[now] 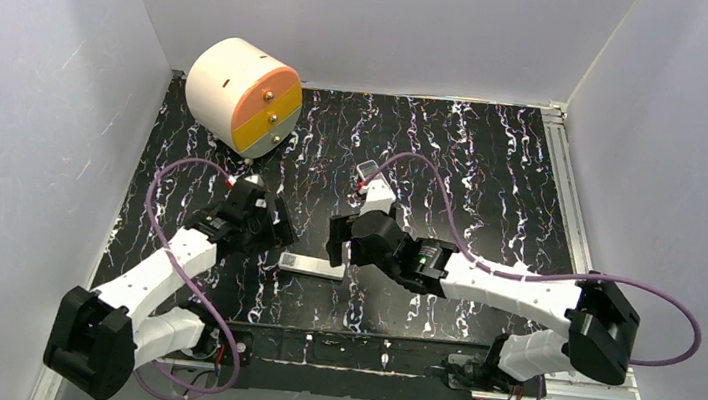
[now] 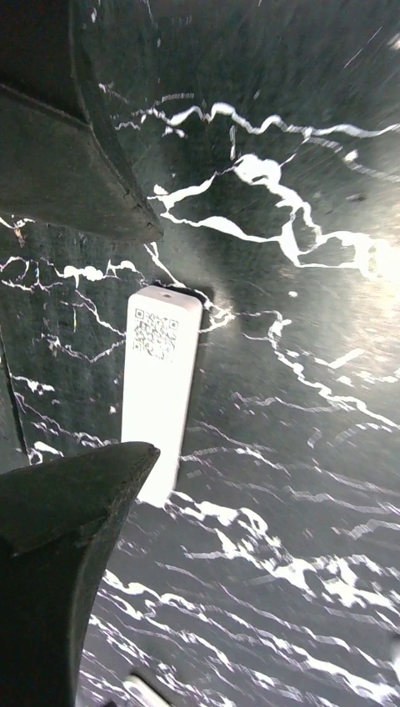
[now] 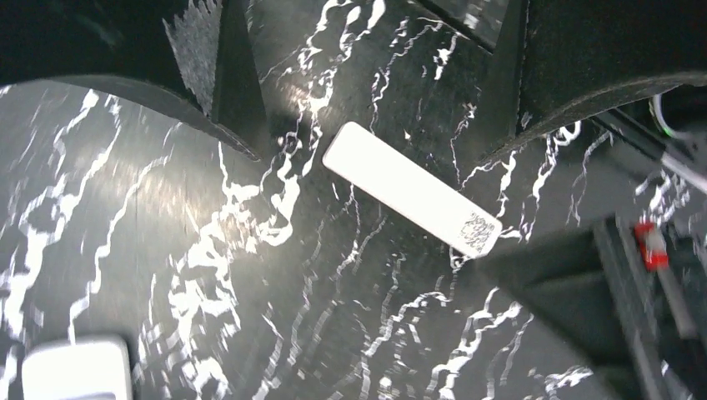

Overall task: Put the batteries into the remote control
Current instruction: Load the battery cover into the remote control, then pick up the remote control from the center of the board.

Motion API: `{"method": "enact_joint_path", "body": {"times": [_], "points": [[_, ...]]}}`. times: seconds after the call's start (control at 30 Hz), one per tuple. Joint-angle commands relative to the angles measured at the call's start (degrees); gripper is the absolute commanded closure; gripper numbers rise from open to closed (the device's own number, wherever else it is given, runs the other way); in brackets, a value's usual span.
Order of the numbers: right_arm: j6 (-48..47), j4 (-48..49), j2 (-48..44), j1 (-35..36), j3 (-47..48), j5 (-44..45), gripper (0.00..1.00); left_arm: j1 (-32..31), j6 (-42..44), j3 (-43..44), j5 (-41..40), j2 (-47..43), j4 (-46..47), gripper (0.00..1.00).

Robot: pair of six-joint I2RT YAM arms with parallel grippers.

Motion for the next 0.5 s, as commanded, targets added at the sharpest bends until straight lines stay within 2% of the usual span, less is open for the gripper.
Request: {"method": "enact_joint_path", "body": {"times": [0.0, 0.13, 0.2, 0.47], "points": [[-28.28, 5.99, -0.31, 0.08, -1.14, -8.34, 0.01, -0.15, -0.48, 7.60, -11.51, -3.75, -11.23, 0.11], [-39.08, 1.05, 4.08, 0.17, 3.36, -14.67, 0.01, -0.05, -2.54, 10.87, -20.09, -10.77, -19.78, 0.02], [-42.25, -0.01, 6.61, 0.44, 5.77, -17.98, 0.01, -0.06, -3.59, 12.07, -23.06, -14.65, -23.01, 0.02], [-49.67, -0.76, 16.03, 0.66, 11.39, -25.37, 0.04, 0.12, -2.61, 18.48, -26.15, -23.42, -33.72, 0.02]]}}
